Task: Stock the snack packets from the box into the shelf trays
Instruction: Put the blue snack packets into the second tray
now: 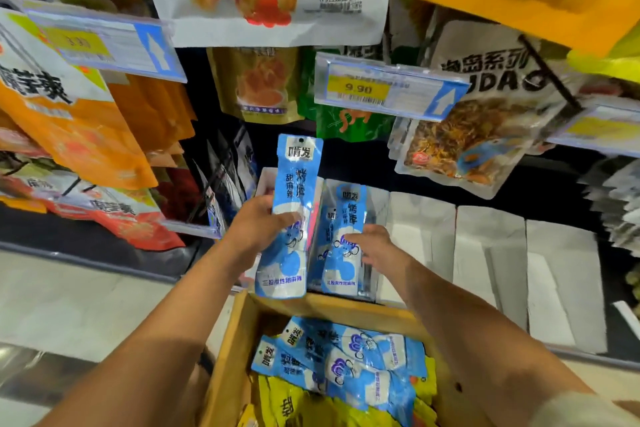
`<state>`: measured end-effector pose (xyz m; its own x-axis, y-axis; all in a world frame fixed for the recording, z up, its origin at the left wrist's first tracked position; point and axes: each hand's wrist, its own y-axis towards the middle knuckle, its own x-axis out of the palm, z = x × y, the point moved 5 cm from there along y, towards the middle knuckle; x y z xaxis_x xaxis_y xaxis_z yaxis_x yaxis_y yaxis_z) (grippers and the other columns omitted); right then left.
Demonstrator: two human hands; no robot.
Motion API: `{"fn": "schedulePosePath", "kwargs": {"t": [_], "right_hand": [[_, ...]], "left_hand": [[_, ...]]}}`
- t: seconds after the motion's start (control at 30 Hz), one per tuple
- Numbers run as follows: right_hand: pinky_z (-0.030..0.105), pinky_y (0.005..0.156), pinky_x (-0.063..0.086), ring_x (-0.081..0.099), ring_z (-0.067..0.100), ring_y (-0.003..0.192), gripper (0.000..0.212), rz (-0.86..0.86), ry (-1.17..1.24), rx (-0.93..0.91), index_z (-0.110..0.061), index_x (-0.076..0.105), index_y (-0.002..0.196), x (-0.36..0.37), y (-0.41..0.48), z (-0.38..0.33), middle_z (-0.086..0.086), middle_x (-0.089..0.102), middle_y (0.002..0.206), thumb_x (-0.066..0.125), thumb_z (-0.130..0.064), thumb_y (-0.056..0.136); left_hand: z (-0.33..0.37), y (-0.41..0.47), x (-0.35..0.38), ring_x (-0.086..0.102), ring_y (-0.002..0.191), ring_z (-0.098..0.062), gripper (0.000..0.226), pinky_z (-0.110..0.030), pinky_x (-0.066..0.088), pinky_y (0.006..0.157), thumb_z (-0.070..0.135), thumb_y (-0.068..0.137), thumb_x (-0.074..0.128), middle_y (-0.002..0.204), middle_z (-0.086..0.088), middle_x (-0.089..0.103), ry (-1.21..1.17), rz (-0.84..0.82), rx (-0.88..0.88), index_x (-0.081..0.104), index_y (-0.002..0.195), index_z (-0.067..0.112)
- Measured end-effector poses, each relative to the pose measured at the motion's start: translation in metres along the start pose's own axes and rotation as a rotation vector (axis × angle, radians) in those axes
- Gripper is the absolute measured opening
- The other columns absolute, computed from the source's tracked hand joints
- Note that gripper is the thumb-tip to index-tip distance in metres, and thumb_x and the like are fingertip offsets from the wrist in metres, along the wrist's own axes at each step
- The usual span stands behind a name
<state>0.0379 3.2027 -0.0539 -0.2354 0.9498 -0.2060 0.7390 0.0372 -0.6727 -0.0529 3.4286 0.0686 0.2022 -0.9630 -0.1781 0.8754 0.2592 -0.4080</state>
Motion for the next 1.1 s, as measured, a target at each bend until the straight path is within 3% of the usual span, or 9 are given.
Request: {"fn": "schedulePosePath", "kwargs": {"t": [0.17, 0.27, 0.37, 0.47, 0.53, 0.6, 0.73, 0.87, 1.1], "right_hand": [[0.033, 0.082, 0.053, 0.063, 0.026, 0.103, 0.06, 0.05, -0.241, 0.017, -0.007, 0.053, 0.137, 0.026, 0.044, 0.021, 0.008, 0.061, 0.117, 0.079, -0.02, 0.085], [0.03, 0.065, 0.05, 0.057, 0.02, 0.077, 0.043, 0.067, -0.276, 0.043, -0.006, 0.055, 0.131, 0.038, 0.056, 0.03, 0.003, 0.055, 0.09, 0.07, -0.015, 0.092], [0.046, 0.072, 0.061, 0.065, 0.027, 0.081, 0.006, 0.072, -0.271, 0.054, -0.009, 0.057, 0.101, 0.049, 0.068, 0.041, 0.012, 0.061, 0.094, 0.059, -0.006, 0.097], [0.041, 0.074, 0.055, 0.061, 0.025, 0.088, 0.012, 0.133, -0.506, -0.052, -0.008, 0.059, 0.093, 0.051, 0.074, 0.044, 0.014, 0.067, 0.109, 0.049, -0.007, 0.1], [0.032, 0.071, 0.041, 0.059, 0.027, 0.096, 0.018, 0.163, -0.68, -0.128, -0.006, 0.063, 0.11, 0.052, 0.072, 0.042, 0.012, 0.065, 0.109, 0.047, -0.007, 0.1], [0.031, 0.076, 0.043, 0.062, 0.03, 0.106, 0.022, 0.201, -0.774, -0.171, -0.007, 0.06, 0.12, 0.052, 0.073, 0.042, 0.013, 0.066, 0.116, 0.049, -0.008, 0.1], [0.037, 0.082, 0.052, 0.064, 0.032, 0.107, 0.024, 0.261, -0.733, -0.171, -0.011, 0.053, 0.122, 0.053, 0.074, 0.043, 0.012, 0.066, 0.117, 0.055, -0.011, 0.098], [0.032, 0.08, 0.05, 0.064, 0.03, 0.108, 0.022, 0.238, -0.758, -0.172, -0.011, 0.057, 0.121, 0.052, 0.072, 0.045, 0.012, 0.067, 0.118, 0.056, -0.016, 0.099], [0.028, 0.092, 0.047, 0.056, 0.028, 0.124, 0.057, 0.088, -0.656, -0.248, -0.014, 0.041, 0.15, 0.04, 0.053, 0.032, 0.012, 0.05, 0.145, 0.062, -0.021, 0.097]], "left_hand": [[-0.005, 0.007, -0.007, 0.077, 0.086, -0.025, 0.011, -0.039, 0.061, 0.075, 0.012, 0.095, 0.073, 0.096, -0.001, 0.08, -0.034, 0.024, -0.032, 0.077, 0.099, 0.021], [-0.003, 0.009, -0.009, 0.078, 0.081, -0.022, 0.011, -0.032, 0.059, 0.065, 0.011, 0.094, 0.073, 0.093, 0.0, 0.08, -0.054, 0.039, -0.037, 0.077, 0.096, 0.022], [-0.003, 0.013, -0.008, 0.078, 0.081, -0.021, 0.009, -0.031, 0.06, 0.064, 0.012, 0.095, 0.073, 0.092, -0.001, 0.08, -0.034, 0.041, -0.04, 0.076, 0.095, 0.02], [-0.005, 0.014, -0.007, 0.077, 0.077, -0.018, 0.011, -0.028, 0.059, 0.059, 0.012, 0.095, 0.072, 0.087, 0.001, 0.08, -0.025, 0.032, -0.043, 0.075, 0.093, 0.022], [-0.006, 0.014, -0.007, 0.077, 0.076, -0.017, 0.011, -0.028, 0.06, 0.061, 0.012, 0.095, 0.072, 0.086, 0.002, 0.08, -0.012, 0.033, -0.038, 0.075, 0.092, 0.022], [-0.008, 0.013, -0.006, 0.077, 0.079, -0.019, 0.013, -0.029, 0.061, 0.064, 0.011, 0.095, 0.072, 0.086, 0.001, 0.08, -0.009, 0.03, -0.036, 0.074, 0.09, 0.022], [-0.01, 0.012, -0.006, 0.077, 0.075, -0.016, 0.014, -0.025, 0.059, 0.057, 0.01, 0.095, 0.071, 0.084, 0.001, 0.08, -0.033, 0.028, -0.058, 0.072, 0.088, 0.021], [-0.012, 0.011, -0.007, 0.078, 0.083, -0.023, 0.009, -0.034, 0.062, 0.069, 0.011, 0.095, 0.072, 0.09, -0.002, 0.08, -0.033, 0.034, -0.077, 0.073, 0.092, 0.02], [-0.015, 0.013, -0.003, 0.077, 0.091, -0.029, 0.007, -0.046, 0.064, 0.08, 0.013, 0.097, 0.071, 0.096, -0.006, 0.08, -0.037, 0.021, -0.096, 0.075, 0.101, 0.018]]}}
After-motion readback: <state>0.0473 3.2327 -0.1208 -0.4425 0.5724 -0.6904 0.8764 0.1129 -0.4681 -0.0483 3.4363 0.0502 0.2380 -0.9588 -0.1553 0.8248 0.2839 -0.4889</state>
